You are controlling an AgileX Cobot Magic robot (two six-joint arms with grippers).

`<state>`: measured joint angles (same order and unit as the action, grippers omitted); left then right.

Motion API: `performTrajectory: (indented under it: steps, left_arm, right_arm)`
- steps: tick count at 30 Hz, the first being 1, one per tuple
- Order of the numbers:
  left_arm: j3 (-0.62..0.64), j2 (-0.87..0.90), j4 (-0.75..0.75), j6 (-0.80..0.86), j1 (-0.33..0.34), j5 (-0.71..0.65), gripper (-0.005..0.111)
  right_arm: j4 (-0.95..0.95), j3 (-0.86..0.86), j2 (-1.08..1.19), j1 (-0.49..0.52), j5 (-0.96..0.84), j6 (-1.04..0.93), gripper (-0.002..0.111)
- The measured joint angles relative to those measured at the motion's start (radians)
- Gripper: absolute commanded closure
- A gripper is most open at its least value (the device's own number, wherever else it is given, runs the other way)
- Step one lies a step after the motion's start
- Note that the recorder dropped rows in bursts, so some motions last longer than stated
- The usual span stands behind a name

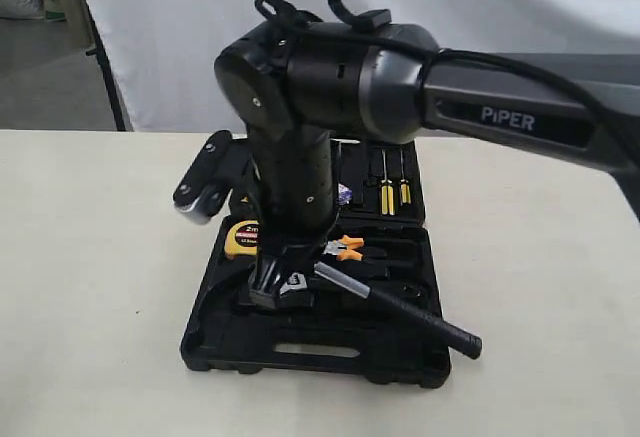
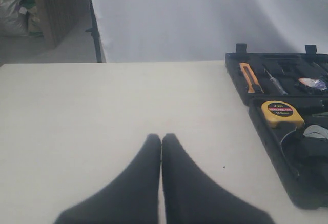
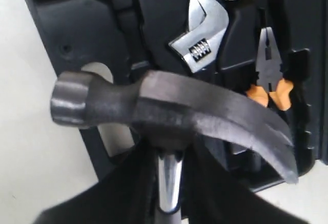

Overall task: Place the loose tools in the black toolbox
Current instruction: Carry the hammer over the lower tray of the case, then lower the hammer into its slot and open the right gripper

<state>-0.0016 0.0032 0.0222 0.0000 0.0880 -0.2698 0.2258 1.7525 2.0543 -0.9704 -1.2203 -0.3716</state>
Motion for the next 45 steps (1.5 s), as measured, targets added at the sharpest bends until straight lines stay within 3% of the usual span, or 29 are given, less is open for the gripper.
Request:
performTrajectory:
  steps: [9,31,45]
  left_arm:
    - [0.000,0.000,0.000,0.000,0.000,0.000,0.106]
    - [0.000,0.000,0.000,0.000,0.000,0.000,0.106]
    - [0.000,0.000,0.000,0.000,0.000,0.000,0.106]
  right_arm:
    - [0.001,0.000,0.083,0.002,0.113,-0.252,0.109]
    - [-0.210,0.000,0.158,0.001,0.303,-0.386,0.109]
    - [-0.179,0.000,0.185,0.001,0.311,-0.398,0.109]
